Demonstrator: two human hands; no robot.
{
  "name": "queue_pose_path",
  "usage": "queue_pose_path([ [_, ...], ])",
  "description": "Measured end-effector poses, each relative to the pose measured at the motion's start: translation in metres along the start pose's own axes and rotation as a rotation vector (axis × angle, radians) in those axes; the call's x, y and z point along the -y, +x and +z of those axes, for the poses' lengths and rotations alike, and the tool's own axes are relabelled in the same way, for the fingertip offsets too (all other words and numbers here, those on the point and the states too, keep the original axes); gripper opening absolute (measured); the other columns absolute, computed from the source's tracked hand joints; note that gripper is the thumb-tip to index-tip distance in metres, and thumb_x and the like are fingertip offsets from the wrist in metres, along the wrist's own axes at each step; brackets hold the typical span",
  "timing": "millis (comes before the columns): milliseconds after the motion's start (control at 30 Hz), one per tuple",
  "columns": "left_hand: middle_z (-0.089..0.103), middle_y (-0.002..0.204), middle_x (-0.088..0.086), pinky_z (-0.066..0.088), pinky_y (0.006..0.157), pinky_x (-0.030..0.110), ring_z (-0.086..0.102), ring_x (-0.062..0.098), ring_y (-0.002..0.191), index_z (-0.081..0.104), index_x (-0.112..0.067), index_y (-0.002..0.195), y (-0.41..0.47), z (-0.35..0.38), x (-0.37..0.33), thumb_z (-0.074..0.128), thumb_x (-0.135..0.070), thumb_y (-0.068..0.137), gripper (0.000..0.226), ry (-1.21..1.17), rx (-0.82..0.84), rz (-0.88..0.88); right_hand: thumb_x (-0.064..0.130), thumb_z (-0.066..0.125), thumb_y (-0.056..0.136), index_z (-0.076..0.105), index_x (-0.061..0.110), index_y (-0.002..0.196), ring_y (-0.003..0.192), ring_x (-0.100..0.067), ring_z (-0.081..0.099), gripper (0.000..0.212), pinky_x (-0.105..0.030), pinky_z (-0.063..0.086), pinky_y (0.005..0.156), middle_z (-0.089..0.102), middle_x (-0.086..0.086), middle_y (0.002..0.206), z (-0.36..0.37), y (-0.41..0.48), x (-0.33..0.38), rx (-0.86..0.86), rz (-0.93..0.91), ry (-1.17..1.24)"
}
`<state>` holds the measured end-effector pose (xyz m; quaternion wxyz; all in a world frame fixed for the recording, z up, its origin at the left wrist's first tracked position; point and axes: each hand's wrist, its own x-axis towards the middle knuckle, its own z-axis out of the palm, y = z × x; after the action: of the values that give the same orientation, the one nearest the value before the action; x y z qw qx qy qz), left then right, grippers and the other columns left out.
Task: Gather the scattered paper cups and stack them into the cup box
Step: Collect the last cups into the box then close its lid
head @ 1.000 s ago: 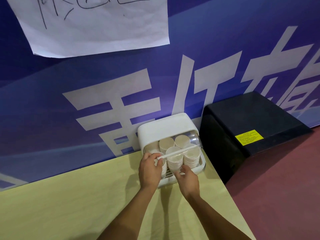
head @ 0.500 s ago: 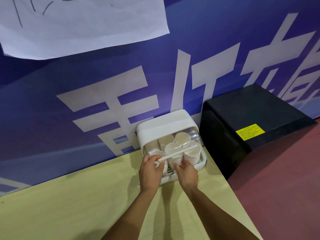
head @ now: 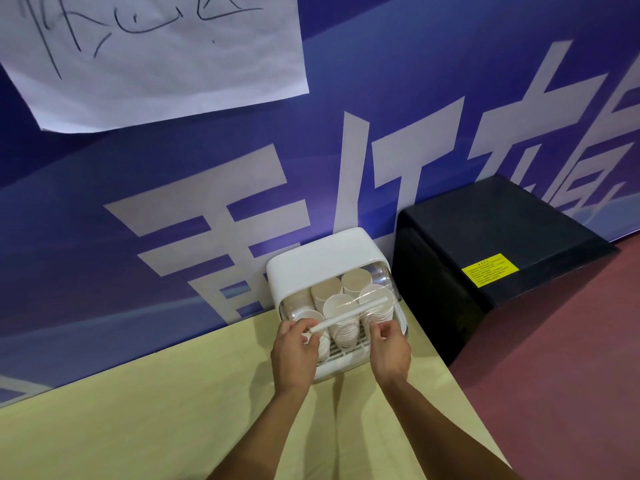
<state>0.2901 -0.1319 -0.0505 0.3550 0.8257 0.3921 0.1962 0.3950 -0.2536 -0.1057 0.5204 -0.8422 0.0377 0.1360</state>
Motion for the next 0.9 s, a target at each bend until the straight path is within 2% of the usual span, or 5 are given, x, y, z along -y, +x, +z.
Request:
queue_pose_path([
  [433,0.053,0.097,-0.011,0.048,0.07,0.02,0.057,0.004,0.076,0.069,-0.033,0.099,-0.001,0.0,0.001,0.07,-0.006,0.081,0.033,0.02,0.037,-0.006,0.031,0.061,0.095,0.065,0.026,0.1,0.093,-0.014,0.06,0.008,-0.03,0.05,0.083,0.038,0.008,0.123,-0.001,0.005,-0.018,0.106,-0.171,-0.106],
  [567,0.052,0.097,-0.012,0.047,0.07,0.016,0.056,0.002,0.076,0.068,-0.033,0.102,-0.002,0.0,0.004,0.066,-0.001,0.08,0.038,0.022,0.039,0.032,0.029,0.064,0.092,0.058,0.026,0.097,0.089,-0.014,0.062,0.008,-0.031,0.051,0.08,0.053,0.007,0.109,0.001,-0.006,-0.018,0.097,-0.168,-0.135],
  [667,0.053,0.095,-0.012,0.047,0.071,0.016,0.057,-0.002,0.073,0.07,-0.031,0.102,0.0,-0.001,0.005,0.065,-0.001,0.082,0.037,0.012,0.038,0.057,0.025,0.067,0.09,0.063,0.024,0.087,0.079,-0.009,0.065,0.005,-0.024,0.048,0.071,0.069,0.01,0.083,0.011,-0.02,-0.017,0.269,-0.17,-0.06],
  [800,0.053,0.095,-0.012,0.043,0.068,0.009,0.056,-0.004,0.075,0.07,-0.032,0.102,0.0,-0.001,0.004,0.063,-0.002,0.084,0.036,0.007,0.044,0.035,0.02,0.068,0.086,0.074,0.024,0.08,0.075,0.003,0.065,0.01,-0.011,0.043,0.066,0.073,0.014,0.077,0.03,-0.044,-0.006,0.504,-0.197,-0.006],
  [900,0.053,0.096,-0.014,0.041,0.067,0.005,0.057,-0.004,0.075,0.07,-0.033,0.101,0.001,-0.002,0.005,0.062,-0.003,0.084,0.035,0.005,0.049,0.02,0.018,0.064,0.088,0.072,0.029,0.072,0.067,0.002,0.062,0.021,-0.012,0.041,0.062,0.07,0.014,0.07,0.04,-0.052,0.003,0.543,-0.227,0.025],
])
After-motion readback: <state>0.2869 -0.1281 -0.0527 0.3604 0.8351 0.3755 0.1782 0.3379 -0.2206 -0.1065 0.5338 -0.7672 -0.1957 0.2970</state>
